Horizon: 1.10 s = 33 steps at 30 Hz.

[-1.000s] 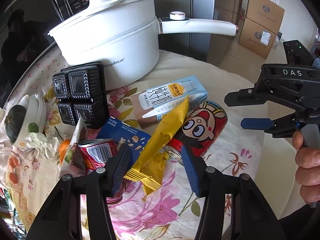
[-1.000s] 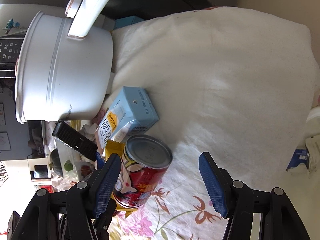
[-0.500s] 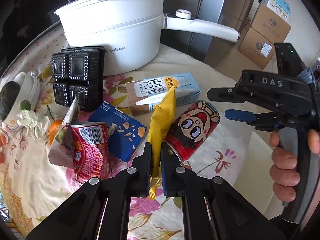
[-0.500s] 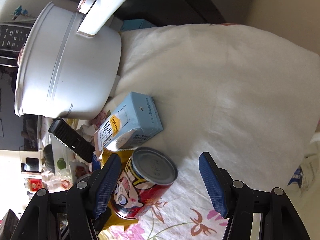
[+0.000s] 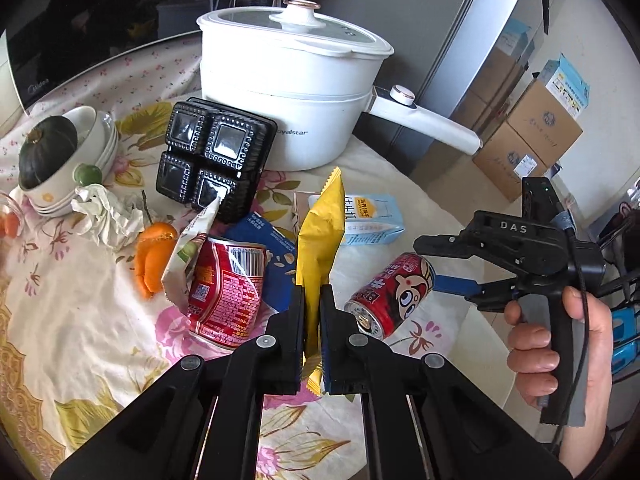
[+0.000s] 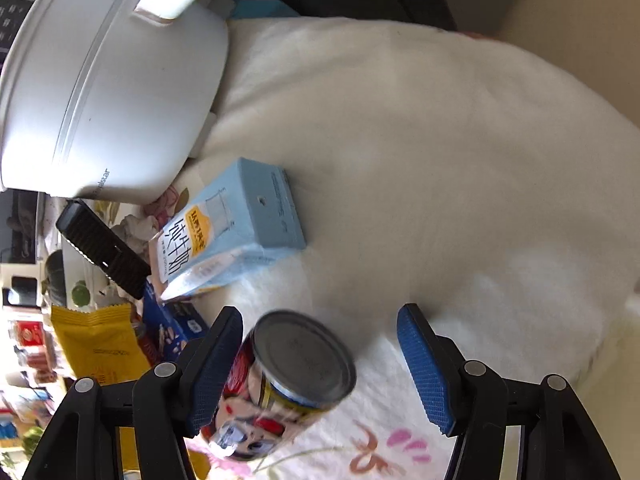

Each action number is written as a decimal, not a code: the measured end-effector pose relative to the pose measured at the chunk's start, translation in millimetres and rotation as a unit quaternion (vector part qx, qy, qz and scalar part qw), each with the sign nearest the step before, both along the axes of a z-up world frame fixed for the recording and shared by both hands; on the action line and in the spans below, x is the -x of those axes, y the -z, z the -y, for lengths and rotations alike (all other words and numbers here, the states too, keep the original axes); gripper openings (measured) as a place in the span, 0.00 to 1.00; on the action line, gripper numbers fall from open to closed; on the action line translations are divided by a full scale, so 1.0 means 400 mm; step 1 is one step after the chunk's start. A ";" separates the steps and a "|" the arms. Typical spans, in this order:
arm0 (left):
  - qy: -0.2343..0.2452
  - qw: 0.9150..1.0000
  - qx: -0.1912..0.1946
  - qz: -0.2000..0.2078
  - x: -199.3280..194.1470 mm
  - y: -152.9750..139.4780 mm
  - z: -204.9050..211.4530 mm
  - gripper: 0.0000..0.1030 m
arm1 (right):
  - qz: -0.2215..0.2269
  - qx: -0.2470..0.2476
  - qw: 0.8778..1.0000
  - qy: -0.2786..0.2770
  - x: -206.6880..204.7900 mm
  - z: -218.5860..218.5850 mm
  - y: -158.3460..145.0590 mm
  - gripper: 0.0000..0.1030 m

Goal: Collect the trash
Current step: 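Grasp the red cartoon-printed can with the right tool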

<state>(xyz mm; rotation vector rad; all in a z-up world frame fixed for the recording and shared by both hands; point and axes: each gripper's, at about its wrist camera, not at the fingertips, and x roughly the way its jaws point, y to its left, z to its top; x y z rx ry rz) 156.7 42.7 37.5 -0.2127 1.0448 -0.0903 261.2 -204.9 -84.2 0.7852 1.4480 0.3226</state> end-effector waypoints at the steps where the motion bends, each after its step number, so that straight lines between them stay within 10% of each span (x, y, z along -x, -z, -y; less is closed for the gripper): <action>1: 0.001 1.000 0.000 0.001 0.000 0.000 0.000 0.06 | -0.008 -0.022 1.000 0.011 0.009 0.002 -0.002 0.67; 8: 0.015 1.000 0.002 -0.010 -0.009 0.023 0.026 0.06 | -0.042 -0.037 0.998 0.014 0.017 -0.070 0.050 0.69; 18: 0.007 1.000 0.009 -0.018 -0.011 0.040 0.017 0.06 | 0.026 -0.004 0.999 -0.018 0.011 -0.154 0.024 0.61; 33: 0.001 0.999 0.034 -0.009 0.022 0.020 0.027 0.06 | 0.033 -0.044 0.998 0.001 0.034 -0.068 -0.024 0.59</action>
